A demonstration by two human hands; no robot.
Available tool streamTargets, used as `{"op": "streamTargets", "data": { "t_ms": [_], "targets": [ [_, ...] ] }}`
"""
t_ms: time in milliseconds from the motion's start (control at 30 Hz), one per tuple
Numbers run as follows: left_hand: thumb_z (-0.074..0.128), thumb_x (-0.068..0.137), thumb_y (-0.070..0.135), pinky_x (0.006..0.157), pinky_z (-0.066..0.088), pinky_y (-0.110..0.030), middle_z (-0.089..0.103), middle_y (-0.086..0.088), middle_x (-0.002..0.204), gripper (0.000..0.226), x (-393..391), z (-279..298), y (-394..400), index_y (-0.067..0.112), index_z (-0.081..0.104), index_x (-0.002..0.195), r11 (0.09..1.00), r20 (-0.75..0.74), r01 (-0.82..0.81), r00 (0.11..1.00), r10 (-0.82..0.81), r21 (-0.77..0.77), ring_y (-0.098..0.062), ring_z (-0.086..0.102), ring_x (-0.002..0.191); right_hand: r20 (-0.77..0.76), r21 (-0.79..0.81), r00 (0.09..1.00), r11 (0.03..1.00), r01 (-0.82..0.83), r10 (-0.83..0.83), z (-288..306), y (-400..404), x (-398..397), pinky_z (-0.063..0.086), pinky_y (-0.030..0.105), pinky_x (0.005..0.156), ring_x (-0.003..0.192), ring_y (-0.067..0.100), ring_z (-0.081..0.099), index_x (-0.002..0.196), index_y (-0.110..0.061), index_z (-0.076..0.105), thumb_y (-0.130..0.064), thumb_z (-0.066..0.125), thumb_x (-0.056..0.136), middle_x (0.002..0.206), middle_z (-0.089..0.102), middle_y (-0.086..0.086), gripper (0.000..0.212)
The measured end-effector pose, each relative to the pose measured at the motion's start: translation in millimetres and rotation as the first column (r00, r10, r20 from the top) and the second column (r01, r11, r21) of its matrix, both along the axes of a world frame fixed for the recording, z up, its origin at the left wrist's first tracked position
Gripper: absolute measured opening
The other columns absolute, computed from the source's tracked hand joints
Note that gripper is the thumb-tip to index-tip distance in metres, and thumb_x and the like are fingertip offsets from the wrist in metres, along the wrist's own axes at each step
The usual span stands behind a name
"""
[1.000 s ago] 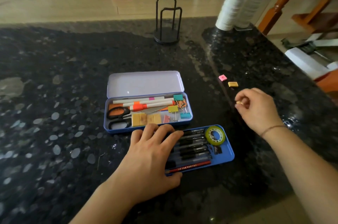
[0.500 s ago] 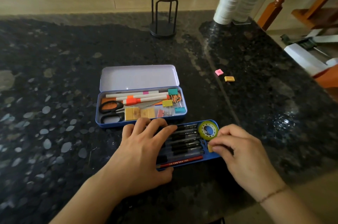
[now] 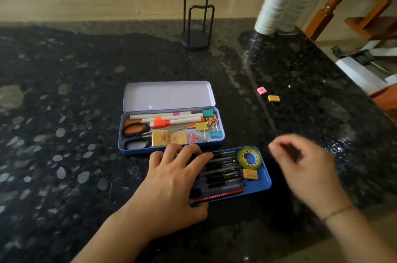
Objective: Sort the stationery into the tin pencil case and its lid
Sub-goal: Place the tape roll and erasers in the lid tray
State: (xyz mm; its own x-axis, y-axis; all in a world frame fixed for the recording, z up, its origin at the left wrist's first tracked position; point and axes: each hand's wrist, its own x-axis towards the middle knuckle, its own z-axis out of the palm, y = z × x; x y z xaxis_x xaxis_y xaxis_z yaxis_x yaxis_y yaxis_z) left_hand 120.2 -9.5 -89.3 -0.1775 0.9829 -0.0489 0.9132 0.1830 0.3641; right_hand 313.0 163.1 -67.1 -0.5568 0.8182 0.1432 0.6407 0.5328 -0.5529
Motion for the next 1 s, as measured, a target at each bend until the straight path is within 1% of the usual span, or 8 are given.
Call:
{"op": "streamTargets", "data": {
  "t_ms": [100, 200, 267, 333, 467, 567, 767, 1000],
  "targets": [
    [0.048, 0.068, 0.071, 0.108, 0.017, -0.037, 0.018, 0.021, 0.143, 0.086, 0, 0, 1, 0.046, 0.012, 0.142, 1.0, 0.001, -0.001, 1.0, 0.001, 0.011, -0.009, 0.012, 0.132, 0.213, -0.011, 0.975, 0.998, 0.06, -0.057, -6, 69, -19, 0.046, 0.035, 0.096, 0.112, 0.021, 0.055, 0.129, -0.024, 0.053, -0.016, 0.066, 0.085, 0.13, 0.055, 0.003, 0.046],
    [0.048, 0.068, 0.071, 0.107, 0.019, -0.038, 0.021, 0.021, 0.143, 0.086, 1, 1, 0, 0.046, 0.014, 0.142, 1.0, 0.005, -0.004, 1.0, 0.004, 0.018, -0.009, 0.015, 0.132, 0.385, -0.02, 0.923, 1.0, 0.011, -0.003, -17, 124, -45, 0.028, 0.04, 0.112, 0.135, 0.028, 0.034, 0.143, -0.022, 0.039, -0.013, 0.062, 0.088, 0.149, 0.038, 0.002, 0.06],
    [0.048, 0.068, 0.071, 0.107, 0.02, -0.038, 0.022, 0.021, 0.143, 0.085, 1, 0, 1, 0.045, 0.015, 0.142, 1.0, 0.004, -0.009, 1.0, 0.009, 0.017, -0.009, 0.016, 0.131, 0.362, 0.034, 0.931, 0.999, 0.033, -0.044, -24, 142, -54, 0.036, 0.039, 0.105, 0.123, 0.027, 0.044, 0.133, -0.019, 0.052, -0.013, 0.063, 0.088, 0.138, 0.05, 0.005, 0.046],
    [0.049, 0.068, 0.07, 0.107, 0.022, -0.039, 0.024, 0.02, 0.142, 0.085, 0, 0, 1, 0.044, 0.017, 0.142, 1.0, 0.004, -0.014, 1.0, 0.014, 0.022, -0.01, 0.018, 0.131, 0.325, 0.097, 0.942, 0.993, 0.059, -0.088, -29, 149, -58, 0.044, 0.03, 0.086, 0.093, 0.022, 0.054, 0.111, -0.015, 0.066, -0.011, 0.066, 0.086, 0.114, 0.06, 0.008, 0.025],
    [0.049, 0.069, 0.07, 0.108, 0.019, -0.038, 0.022, 0.02, 0.143, 0.085, 0, 0, 0, 0.044, 0.015, 0.143, 1.0, -0.006, -0.006, 1.0, 0.006, 0.014, -0.01, 0.016, 0.131, 0.267, 0.056, 0.959, 0.995, 0.081, -0.093, -12, 116, -46, 0.04, 0.022, 0.073, 0.072, 0.017, 0.054, 0.097, -0.011, 0.068, -0.01, 0.068, 0.084, 0.092, 0.062, 0.005, 0.012],
    [0.05, 0.068, 0.07, 0.107, 0.02, -0.04, 0.024, 0.019, 0.144, 0.086, -1, 0, 1, 0.044, 0.017, 0.143, 1.0, 0.014, -0.007, 1.0, 0.006, 0.01, -0.011, 0.018, 0.132, 0.089, -0.102, 0.996, 0.994, 0.038, -0.029, 13, 36, -17, 0.044, 0.013, 0.064, 0.067, 0.003, 0.06, 0.093, -0.023, 0.067, -0.017, 0.072, 0.081, 0.078, 0.065, -0.007, 0.014],
    [0.048, 0.067, 0.07, 0.107, 0.019, -0.039, 0.022, 0.019, 0.143, 0.086, 1, -1, 1, 0.044, 0.016, 0.142, 1.0, -0.001, -0.009, 1.0, 0.009, 0.004, -0.011, 0.017, 0.132, 0.206, -0.039, 0.979, 0.999, -0.006, 0.014, -1, -40, 16, 0.042, 0.01, 0.051, 0.059, 0.0, 0.055, 0.069, -0.031, 0.06, -0.03, 0.077, 0.074, 0.069, 0.056, -0.016, 0.017],
    [0.049, 0.066, 0.071, 0.106, 0.021, -0.04, 0.025, 0.018, 0.142, 0.085, 1, -1, 2, 0.044, 0.02, 0.142, 1.0, 0.014, -0.005, 1.0, 0.005, 0.001, -0.012, 0.02, 0.132, 0.224, -0.025, 0.974, 1.0, -0.015, 0.02, -11, -39, 11, 0.05, 0.028, 0.054, 0.066, 0.001, 0.053, 0.067, -0.033, 0.057, -0.043, 0.072, 0.07, 0.066, 0.053, -0.014, 0.018]
  ]
}}
